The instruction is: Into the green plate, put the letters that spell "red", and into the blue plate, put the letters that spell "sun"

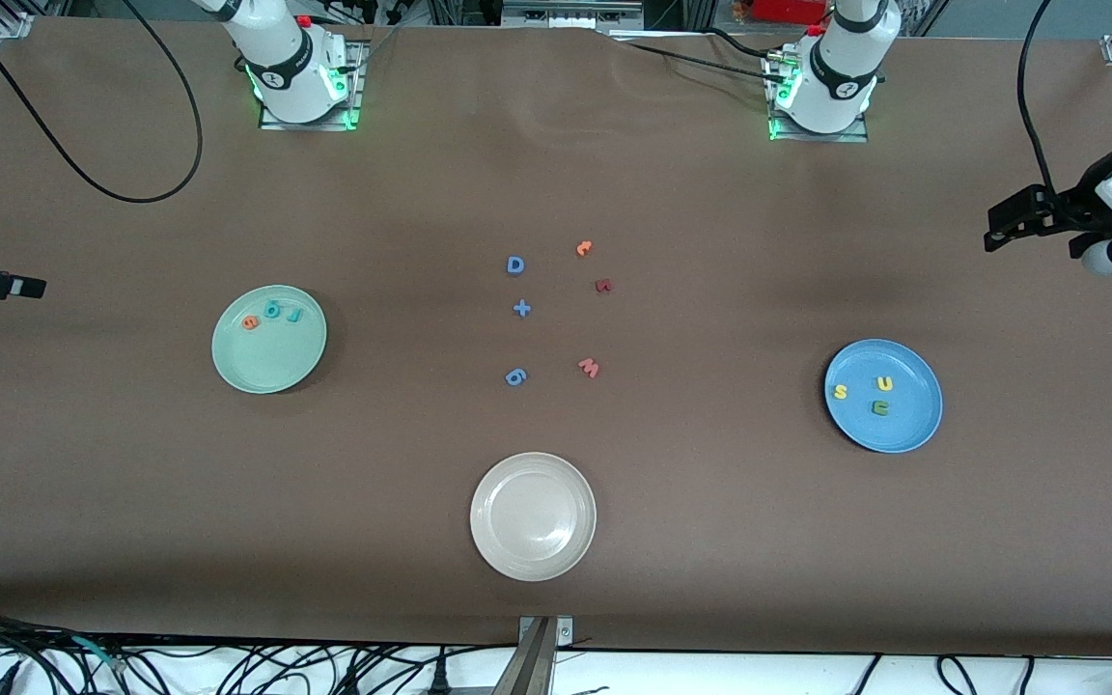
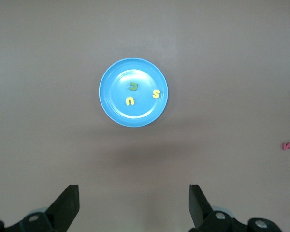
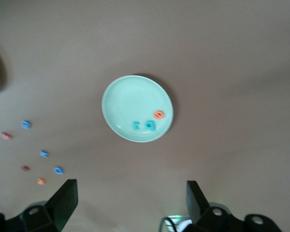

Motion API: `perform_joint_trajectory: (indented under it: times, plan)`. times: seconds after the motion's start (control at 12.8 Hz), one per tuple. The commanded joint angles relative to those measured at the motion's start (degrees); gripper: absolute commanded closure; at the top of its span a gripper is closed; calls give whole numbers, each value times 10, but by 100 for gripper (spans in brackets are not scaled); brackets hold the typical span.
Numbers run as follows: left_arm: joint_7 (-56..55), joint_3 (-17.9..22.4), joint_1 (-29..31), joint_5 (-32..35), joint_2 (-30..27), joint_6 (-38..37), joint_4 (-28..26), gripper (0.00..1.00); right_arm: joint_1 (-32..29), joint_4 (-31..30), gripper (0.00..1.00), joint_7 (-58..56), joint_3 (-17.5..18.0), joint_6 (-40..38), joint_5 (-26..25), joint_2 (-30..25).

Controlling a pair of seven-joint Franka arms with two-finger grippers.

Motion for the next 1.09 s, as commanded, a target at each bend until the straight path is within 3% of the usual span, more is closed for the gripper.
perform_joint_trajectory:
  times: [0.0,0.31,0.47,0.7,1.02]
  plan:
    - [6,4,-2,-15,32,-5,42,0,-62,4,1,5,126,-15,-114,-36]
    - [6,3,-2,-16,31,-6,53,0,-133,-21,1,26,260,23,-193,-50]
    - [6,3,-3,-16,32,-6,58,0,-133,-71,1,28,266,84,-195,-84]
    - [6,5,-2,-40,37,-5,58,0,-126,-232,1,28,271,244,-194,-182]
    - [6,5,1,-43,37,-4,58,0,-151,-239,0,42,306,263,-204,-179]
